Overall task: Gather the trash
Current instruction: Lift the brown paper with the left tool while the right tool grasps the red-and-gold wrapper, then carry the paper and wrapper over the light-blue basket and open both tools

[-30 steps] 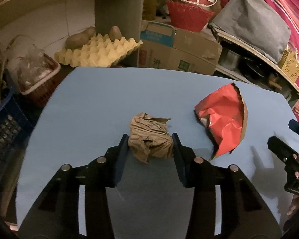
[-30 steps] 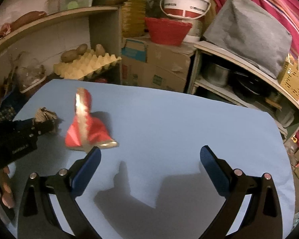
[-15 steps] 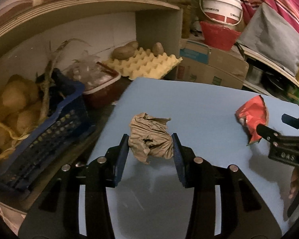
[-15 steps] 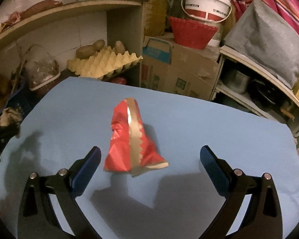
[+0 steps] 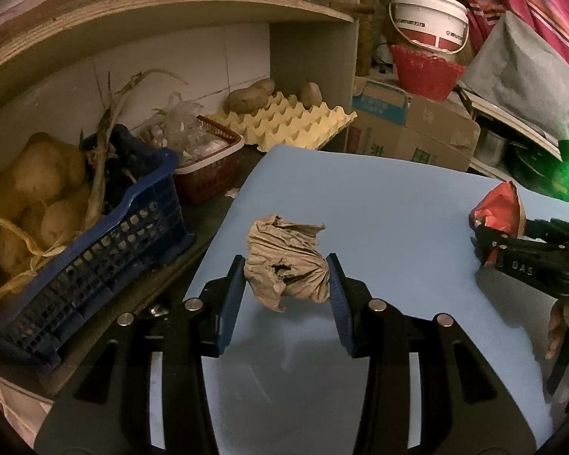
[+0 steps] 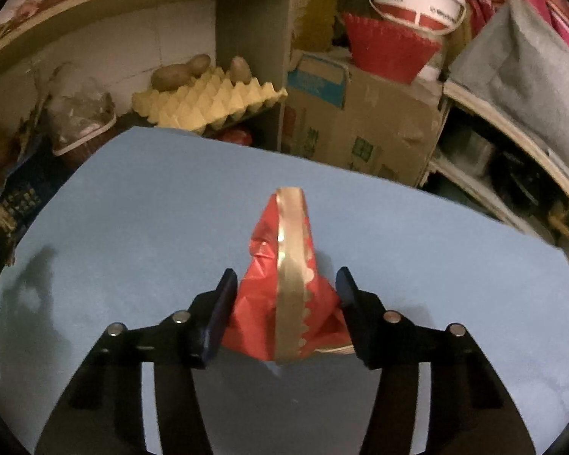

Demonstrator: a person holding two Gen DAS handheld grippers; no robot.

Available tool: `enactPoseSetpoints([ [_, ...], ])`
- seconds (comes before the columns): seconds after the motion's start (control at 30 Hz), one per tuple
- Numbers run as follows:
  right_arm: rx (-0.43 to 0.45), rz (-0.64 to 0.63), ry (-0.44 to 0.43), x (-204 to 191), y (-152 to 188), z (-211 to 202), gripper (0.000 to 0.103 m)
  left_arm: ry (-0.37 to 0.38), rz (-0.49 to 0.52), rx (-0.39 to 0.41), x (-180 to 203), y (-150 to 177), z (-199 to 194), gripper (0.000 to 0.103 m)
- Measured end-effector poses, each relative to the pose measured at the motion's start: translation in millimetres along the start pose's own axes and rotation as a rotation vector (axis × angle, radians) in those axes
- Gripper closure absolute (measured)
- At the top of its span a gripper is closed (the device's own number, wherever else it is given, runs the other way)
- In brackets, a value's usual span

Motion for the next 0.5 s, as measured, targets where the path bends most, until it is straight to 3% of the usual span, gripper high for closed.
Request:
enactPoseSetpoints([
  [0.23,0.055,0.014,0.0,19,3,-40,0.056,0.009,0.001,0.016,15,-1,-20,0.062],
  [0.5,0.101,0.077,0.033,69,27,-131,0.056,0.044,0.024,0.068,52,-4,-85,0.061],
])
Point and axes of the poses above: each gripper's, at about its wrist camera, not at the fingertips, and z roughly the way its jaws point, x to its right, y to its underside, the point moved 9 cm from there along z, roughly the way its jaws point, and after that the axes turned 4 degrees about -y, right-handed, at the moved point
